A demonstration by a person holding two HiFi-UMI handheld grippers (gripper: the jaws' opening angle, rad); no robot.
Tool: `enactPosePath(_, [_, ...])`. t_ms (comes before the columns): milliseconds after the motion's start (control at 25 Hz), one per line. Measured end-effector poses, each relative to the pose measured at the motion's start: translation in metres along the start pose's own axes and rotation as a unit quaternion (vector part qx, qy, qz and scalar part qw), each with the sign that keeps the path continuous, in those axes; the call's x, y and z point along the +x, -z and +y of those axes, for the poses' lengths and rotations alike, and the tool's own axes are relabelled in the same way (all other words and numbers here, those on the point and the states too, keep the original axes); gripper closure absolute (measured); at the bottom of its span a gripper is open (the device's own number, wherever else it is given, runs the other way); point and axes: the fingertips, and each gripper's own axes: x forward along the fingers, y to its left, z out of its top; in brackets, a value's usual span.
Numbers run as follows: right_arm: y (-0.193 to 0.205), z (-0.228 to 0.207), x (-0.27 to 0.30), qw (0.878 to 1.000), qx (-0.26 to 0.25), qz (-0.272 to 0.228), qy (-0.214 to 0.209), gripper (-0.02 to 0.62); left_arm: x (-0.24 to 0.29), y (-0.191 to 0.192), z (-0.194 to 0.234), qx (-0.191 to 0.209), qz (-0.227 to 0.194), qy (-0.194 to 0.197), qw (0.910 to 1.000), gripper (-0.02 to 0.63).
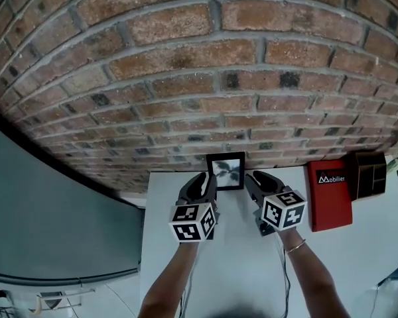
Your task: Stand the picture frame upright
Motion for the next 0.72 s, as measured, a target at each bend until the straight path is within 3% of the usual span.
enactPosePath(720, [0.003,0.061,-0.091,0.999,-0.032,-0.005,0.039,0.486,-0.097,0.003,-0.029,0.008,-0.007,-0.007,0.9999,0.575])
